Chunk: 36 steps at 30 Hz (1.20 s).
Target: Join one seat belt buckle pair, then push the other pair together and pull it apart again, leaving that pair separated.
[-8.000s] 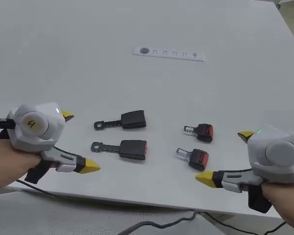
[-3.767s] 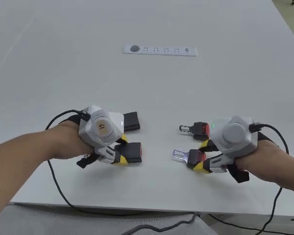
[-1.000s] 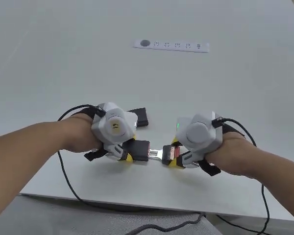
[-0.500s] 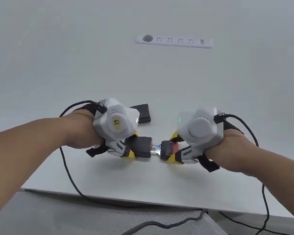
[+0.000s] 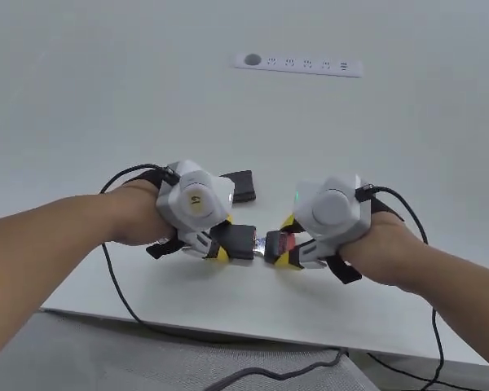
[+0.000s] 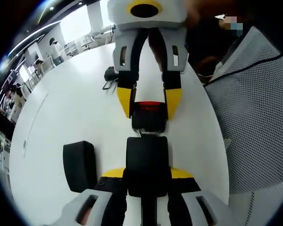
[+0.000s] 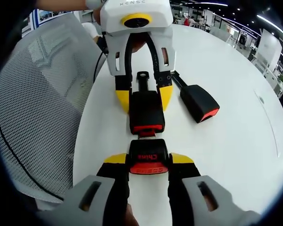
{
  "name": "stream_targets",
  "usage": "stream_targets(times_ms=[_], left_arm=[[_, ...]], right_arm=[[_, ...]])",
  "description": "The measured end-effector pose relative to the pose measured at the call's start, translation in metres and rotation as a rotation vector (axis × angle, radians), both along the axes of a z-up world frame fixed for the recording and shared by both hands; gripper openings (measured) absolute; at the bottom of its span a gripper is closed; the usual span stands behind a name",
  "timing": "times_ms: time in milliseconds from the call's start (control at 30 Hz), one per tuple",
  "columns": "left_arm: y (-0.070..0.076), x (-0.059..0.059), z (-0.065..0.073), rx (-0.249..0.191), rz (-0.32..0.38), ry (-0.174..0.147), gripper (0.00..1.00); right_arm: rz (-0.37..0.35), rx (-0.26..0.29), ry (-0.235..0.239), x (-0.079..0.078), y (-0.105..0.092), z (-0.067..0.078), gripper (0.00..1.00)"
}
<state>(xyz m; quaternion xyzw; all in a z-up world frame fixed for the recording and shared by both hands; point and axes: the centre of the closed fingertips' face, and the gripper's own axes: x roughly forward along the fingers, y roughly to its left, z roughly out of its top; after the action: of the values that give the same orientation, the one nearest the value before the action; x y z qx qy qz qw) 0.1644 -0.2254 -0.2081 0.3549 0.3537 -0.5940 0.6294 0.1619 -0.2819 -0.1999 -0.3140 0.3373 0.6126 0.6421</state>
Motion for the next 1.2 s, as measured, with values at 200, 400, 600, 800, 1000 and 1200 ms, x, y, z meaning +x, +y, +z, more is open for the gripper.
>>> stream_targets(times_ms=[200,400,600,800,1000,1200], left_arm=[[-0.0003,-0.0007,0.0004,0.006,-0.009,0.002,0.33],[0.0006,0.0,-0.0005,0.007,-0.007,0.009,0.32],[0.0,0.0011,0.0016,0.007,-0.008,0.006,0.32],[-0.0005,0.0013,0.0023,0.002,-0.01,0.008,0.33],[-0.0011,-0.0007,0.005,-0.006,-0.013,0.008,0.33],[0.0003,-0.0001,0.0048,-0.02,-0.003,0.005,0.32]], right_arm=[[0.004,-0.002,-0.001,0.002,0.0036,-0.0005,0.28],[-0.044,-0.003,0.02,-0.0029,0.0049,-0.0014,0.28],[-0.004,-0.007,0.007,-0.0048,0.0038,-0.002,0.28],[-0.007,-0.008,0.005,-0.003,0.0037,-0.0015,0.29],[0.011,-0.017,-0.001,-0.0018,0.002,-0.0002,0.28],[0.001,-0.032,0.003,0.0015,0.0027,-0.0026,0.28]])
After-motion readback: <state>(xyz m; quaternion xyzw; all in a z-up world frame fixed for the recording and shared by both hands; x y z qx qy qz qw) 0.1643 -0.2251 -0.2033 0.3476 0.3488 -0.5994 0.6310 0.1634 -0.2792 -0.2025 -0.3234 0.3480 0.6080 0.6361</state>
